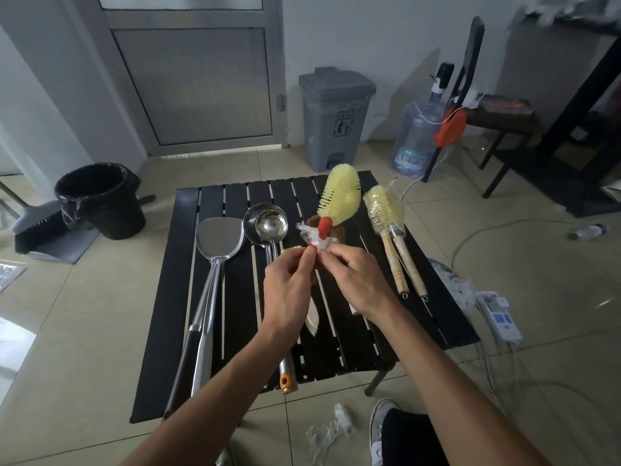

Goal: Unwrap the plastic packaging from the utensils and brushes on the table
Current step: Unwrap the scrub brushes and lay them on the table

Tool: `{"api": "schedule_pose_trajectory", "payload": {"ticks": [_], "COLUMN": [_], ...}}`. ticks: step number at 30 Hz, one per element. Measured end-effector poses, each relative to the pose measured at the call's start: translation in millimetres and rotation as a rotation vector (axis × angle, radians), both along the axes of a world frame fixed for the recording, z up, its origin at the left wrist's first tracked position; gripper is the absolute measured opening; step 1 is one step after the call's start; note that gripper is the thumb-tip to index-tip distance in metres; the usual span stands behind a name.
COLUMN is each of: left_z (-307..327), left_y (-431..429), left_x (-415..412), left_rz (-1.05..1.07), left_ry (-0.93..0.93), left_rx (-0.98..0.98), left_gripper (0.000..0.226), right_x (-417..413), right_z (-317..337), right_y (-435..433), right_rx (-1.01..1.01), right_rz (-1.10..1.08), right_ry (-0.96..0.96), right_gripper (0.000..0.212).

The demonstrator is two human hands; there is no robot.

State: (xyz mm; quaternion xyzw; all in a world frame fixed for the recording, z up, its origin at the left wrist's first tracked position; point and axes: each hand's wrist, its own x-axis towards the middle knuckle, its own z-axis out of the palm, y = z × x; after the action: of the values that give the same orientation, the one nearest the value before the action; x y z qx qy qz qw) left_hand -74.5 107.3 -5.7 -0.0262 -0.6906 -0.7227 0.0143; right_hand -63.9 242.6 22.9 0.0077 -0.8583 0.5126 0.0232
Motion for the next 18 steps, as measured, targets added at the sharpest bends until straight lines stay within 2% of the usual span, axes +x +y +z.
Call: {"api": "schedule_pose_trajectory", "payload": {"ticks": [4, 8, 11, 14, 16, 18], "left_z": [2.3, 6.1, 5.3, 1.7, -0.1, -0.2], "left_y": [-3.0, -5.2, -2.8, -2.1, -1.8, -1.2], "left_x": [-3.1, -2.6, -0.4, -0.3, -0.2, 1.3], "left_rz": [0.084, 0.089, 0.065, 0.083, 0.053, 0.008], "left_ry": [0.020, 0.077, 0.094, 0.107, 0.122, 0.151], "left_rx": [-0.104, -0.206, -0.215, -0.256, -0.290, -0.310], "left_gripper": [0.040, 0.047, 0.046, 0.037, 0.032, 0.025], "right_x": [3.6, 4.5, 3.0, -0.8, -2.4, -2.6], "right_z": [1.0, -0.3, -0.2, 0.3, -0.3, -0.8], "right_y": [2.3, 9.4, 11.3, 9.9, 8.4, 5.8], "right_rx": [0.094, 0.111, 0.017, -0.105, -0.173, -0.254], "right_rz": [0.096, 0.109, -0.097, -0.410, -0.465, -0.445], "right_ry": [0.067, 0.108, 0.127, 0.140, 0.071, 0.009], "right_gripper": [0.027, 0.026, 0.032, 0.025, 0.025, 0.034]}}
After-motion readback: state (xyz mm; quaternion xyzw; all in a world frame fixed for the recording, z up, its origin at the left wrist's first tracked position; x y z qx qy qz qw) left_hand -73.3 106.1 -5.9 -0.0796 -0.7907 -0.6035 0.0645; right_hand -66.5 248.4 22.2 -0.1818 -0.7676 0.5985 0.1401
